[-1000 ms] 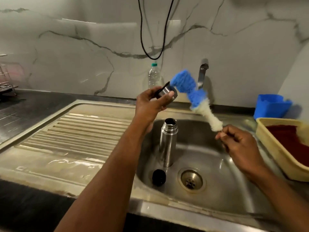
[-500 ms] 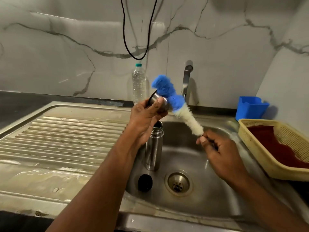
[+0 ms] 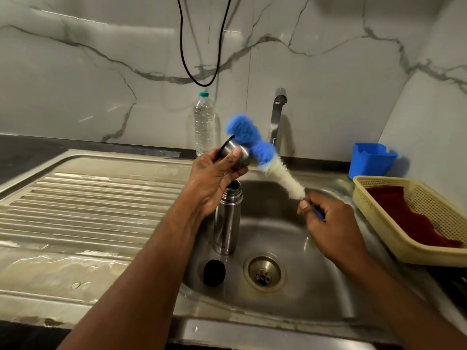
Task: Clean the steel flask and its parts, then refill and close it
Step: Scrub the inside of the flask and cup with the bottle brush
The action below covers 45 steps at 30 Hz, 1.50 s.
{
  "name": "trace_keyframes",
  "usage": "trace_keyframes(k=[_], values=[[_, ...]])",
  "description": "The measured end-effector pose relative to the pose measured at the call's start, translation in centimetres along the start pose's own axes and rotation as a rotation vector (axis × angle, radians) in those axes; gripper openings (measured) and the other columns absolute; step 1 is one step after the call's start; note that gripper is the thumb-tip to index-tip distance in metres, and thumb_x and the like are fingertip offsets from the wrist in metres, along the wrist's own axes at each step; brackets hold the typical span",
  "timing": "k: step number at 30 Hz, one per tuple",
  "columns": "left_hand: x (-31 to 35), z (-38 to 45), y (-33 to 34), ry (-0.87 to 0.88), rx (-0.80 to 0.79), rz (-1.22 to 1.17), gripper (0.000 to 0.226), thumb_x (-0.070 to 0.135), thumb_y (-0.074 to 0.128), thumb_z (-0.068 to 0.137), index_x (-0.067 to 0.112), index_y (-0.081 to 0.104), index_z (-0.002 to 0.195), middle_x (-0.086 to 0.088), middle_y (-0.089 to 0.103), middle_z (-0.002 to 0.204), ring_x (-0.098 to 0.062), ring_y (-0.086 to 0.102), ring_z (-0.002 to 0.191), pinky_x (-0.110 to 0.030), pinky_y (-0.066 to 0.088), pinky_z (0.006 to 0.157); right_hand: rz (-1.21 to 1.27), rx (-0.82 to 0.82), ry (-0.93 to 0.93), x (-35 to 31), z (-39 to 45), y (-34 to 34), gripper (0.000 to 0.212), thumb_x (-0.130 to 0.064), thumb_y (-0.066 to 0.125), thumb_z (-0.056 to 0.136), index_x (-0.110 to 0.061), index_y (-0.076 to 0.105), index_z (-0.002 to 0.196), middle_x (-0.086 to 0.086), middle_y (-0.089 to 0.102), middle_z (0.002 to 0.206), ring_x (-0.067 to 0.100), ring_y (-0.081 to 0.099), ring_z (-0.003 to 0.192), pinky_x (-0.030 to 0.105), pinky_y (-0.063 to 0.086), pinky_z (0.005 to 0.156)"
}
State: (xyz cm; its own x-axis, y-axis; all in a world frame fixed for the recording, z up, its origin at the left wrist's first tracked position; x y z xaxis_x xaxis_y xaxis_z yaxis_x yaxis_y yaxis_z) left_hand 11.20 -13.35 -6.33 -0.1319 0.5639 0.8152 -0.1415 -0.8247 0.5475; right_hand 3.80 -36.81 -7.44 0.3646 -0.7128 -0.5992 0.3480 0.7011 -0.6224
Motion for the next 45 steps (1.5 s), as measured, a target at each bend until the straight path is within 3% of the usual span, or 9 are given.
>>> trace_keyframes(k=[10, 15, 21, 28, 31, 33, 38, 41, 45], values=[[0.0, 0.0, 0.3, -0.014, 0.005, -0.064, 0.043, 0.019, 0.073, 0.081, -0.002, 0.065, 0.119, -0.021, 0.073, 0.121, -0.034, 0.071, 0.113, -0.041, 0.061, 0.099, -0.015, -0.020, -0.012, -0.2, -0.1, 0.3, 0.014, -0.025, 0.059, 0.101, -0.028, 0.064, 0.088, -0.007, 0.058, 0.069, 0.009, 0.055, 0.060, 0.028, 0.046, 0.054], [-0.1, 0.1, 0.1, -0.011, -0.005, -0.059, 0.044, 0.020, 0.072, 0.084, -0.002, 0.065, 0.121, -0.019, 0.075, 0.118, -0.031, 0.073, 0.109, -0.037, 0.062, 0.094, 0.045, -0.026, 0.043, 0.2, -0.1, 0.5, 0.021, -0.019, 0.061, 0.101, -0.027, 0.064, 0.081, -0.010, 0.055, 0.063, 0.005, 0.054, 0.058, 0.015, 0.038, 0.052], [-0.3, 0.5, -0.2, -0.016, -0.015, -0.057, 0.040, 0.020, 0.072, 0.086, 0.000, 0.065, 0.120, -0.017, 0.075, 0.116, -0.029, 0.072, 0.108, -0.035, 0.062, 0.091, 0.096, -0.054, 0.047, 0.0, 0.0, 0.9, 0.025, -0.021, 0.060, 0.101, -0.025, 0.061, 0.076, -0.017, 0.057, 0.060, 0.004, 0.051, 0.055, 0.016, 0.038, 0.050], [-0.6, 0.7, -0.5, -0.013, -0.027, 0.025, 0.038, 0.018, 0.074, 0.084, 0.002, 0.066, 0.118, -0.017, 0.074, 0.118, -0.025, 0.075, 0.104, -0.037, 0.060, 0.094, 0.036, -0.072, 0.076, 0.5, 0.1, 0.9, 0.022, -0.024, 0.060, 0.101, -0.029, 0.063, 0.080, -0.008, 0.058, 0.065, 0.005, 0.055, 0.060, 0.025, 0.041, 0.056], [-0.4, 0.7, -0.5, -0.017, -0.044, -0.001, 0.031, 0.016, 0.073, 0.086, 0.003, 0.066, 0.113, -0.018, 0.073, 0.118, -0.026, 0.075, 0.105, -0.036, 0.062, 0.093, 0.019, -0.065, 0.056, 0.1, 0.2, 0.6, 0.019, -0.027, 0.059, 0.101, -0.026, 0.064, 0.082, -0.005, 0.060, 0.066, 0.011, 0.057, 0.061, 0.037, 0.049, 0.058], [-0.3, 0.7, -0.6, -0.025, -0.024, 0.005, 0.043, 0.016, 0.074, 0.086, -0.001, 0.063, 0.125, -0.021, 0.072, 0.123, -0.030, 0.074, 0.109, -0.036, 0.062, 0.091, 0.049, -0.061, 0.084, 0.5, 0.2, 0.5, 0.020, -0.025, 0.059, 0.101, -0.025, 0.065, 0.082, -0.004, 0.061, 0.068, 0.013, 0.058, 0.063, 0.040, 0.051, 0.062], [-0.6, 0.6, -0.5, -0.057, -0.029, -0.033, 0.045, 0.007, 0.067, 0.090, -0.007, 0.054, 0.131, -0.022, 0.070, 0.124, -0.034, 0.074, 0.111, -0.040, 0.064, 0.087, 0.029, -0.098, 0.047, 0.2, 0.1, 1.4, 0.023, -0.026, 0.059, 0.101, -0.026, 0.062, 0.079, -0.005, 0.057, 0.065, 0.010, 0.053, 0.060, 0.031, 0.044, 0.058], [-0.7, 0.5, -0.5, -0.077, -0.031, -0.032, 0.045, 0.007, 0.065, 0.094, -0.010, 0.054, 0.134, -0.026, 0.068, 0.129, -0.040, 0.071, 0.118, -0.043, 0.063, 0.092, 0.064, -0.082, 0.082, 0.7, 0.2, 1.1, 0.024, -0.021, 0.060, 0.102, -0.025, 0.064, 0.078, -0.006, 0.057, 0.064, 0.006, 0.054, 0.059, 0.018, 0.039, 0.054], [-0.6, 0.7, -0.3, -0.065, -0.072, -0.046, 0.016, 0.002, 0.053, 0.102, -0.001, 0.061, 0.115, -0.013, 0.076, 0.103, -0.028, 0.076, 0.101, -0.043, 0.063, 0.094, 0.055, -0.103, 0.020, 0.0, 0.2, 1.2, 0.025, -0.020, 0.060, 0.101, -0.022, 0.063, 0.077, -0.006, 0.052, 0.059, 0.003, 0.051, 0.058, 0.014, 0.038, 0.053]])
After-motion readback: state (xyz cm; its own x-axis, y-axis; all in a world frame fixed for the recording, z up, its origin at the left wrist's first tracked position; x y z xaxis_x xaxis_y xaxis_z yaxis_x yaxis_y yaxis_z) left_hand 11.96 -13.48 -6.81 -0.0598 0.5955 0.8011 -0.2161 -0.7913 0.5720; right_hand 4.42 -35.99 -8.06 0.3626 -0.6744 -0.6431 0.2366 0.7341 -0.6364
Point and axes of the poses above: each hand's wrist, its own z-axis towards the middle knuckle, its own y-axis out of the palm, x = y × z, the point moved 10 cm from there along z, towards the middle knuckle
